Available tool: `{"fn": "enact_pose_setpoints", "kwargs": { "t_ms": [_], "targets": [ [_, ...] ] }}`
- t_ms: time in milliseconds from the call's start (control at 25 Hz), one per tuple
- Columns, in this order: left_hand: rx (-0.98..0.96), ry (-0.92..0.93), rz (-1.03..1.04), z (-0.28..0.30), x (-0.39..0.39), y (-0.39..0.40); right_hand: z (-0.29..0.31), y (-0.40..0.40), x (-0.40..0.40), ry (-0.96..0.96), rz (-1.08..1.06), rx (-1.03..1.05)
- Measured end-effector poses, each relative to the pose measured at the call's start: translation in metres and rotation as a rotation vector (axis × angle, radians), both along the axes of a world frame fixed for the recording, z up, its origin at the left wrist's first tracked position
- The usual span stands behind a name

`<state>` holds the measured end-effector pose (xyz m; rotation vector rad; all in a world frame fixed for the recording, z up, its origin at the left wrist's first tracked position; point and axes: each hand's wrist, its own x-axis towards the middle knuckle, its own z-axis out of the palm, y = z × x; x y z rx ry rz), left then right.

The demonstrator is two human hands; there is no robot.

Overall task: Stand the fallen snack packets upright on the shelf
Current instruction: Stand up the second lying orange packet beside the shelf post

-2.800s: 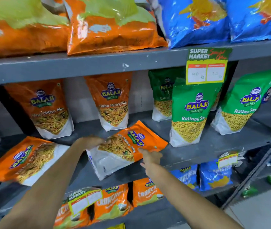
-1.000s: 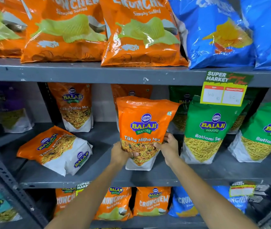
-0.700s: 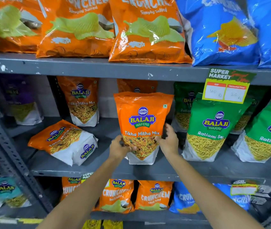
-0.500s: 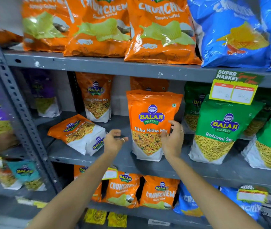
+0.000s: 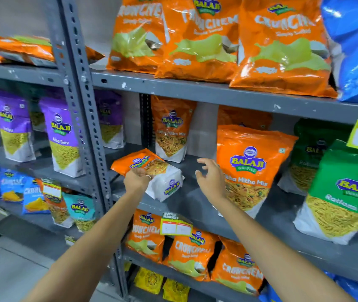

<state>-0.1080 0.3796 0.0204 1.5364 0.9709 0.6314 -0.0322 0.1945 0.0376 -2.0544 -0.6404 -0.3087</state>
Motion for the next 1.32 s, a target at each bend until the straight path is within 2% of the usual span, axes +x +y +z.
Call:
{"fn": "enact_pose_setpoints", "kwargs": {
  "t_ms": [80,200,360,480,560,680,800,960,1160,1320],
  "targets": [
    [-0.077,0.029,-0.027,-0.011,0.004,0.025,-0.005,0.030,0.009,0.048,0.001,-0.025],
    [-0.289,0.107,-0.141,-0.022,0.013,0.053,-0.020,0.063,0.029,0.160,-0.013,-0.081],
    [-0.663,0.168,-0.333,-0.037,0.025,0.075,-0.040,0.096,0.060,0.405,-0.055,-0.189],
    [-0.794,0.137,-0.395,-0.045,0.034,0.082,-0.049,0.108,0.078,0.604,-0.089,-0.211],
    [-0.737,0.087,-0.351,-0.044,0.044,0.087,-0.052,0.115,0.086,0.820,-0.097,-0.143],
    [-0.739,0.191,-0.334,-0.043,0.045,0.082,-0.058,0.116,0.091,0.996,-0.044,-0.084],
    [-0.722,0.205,-0.356,-0.044,0.039,0.072,-0.057,0.110,0.089,1.005,0.022,-0.091],
    [-0.658,0.049,-0.290,-0.045,0.021,0.059,-0.052,0.092,0.071,0.971,0.129,-0.103],
    [-0.413,0.002,-0.401,-0.029,-0.022,0.050,-0.048,0.065,0.034,1.028,0.367,0.026],
    [-0.286,-0.073,-0.469,-0.007,-0.050,0.041,-0.035,0.043,0.010,0.958,0.485,0.095]
  ]
}}
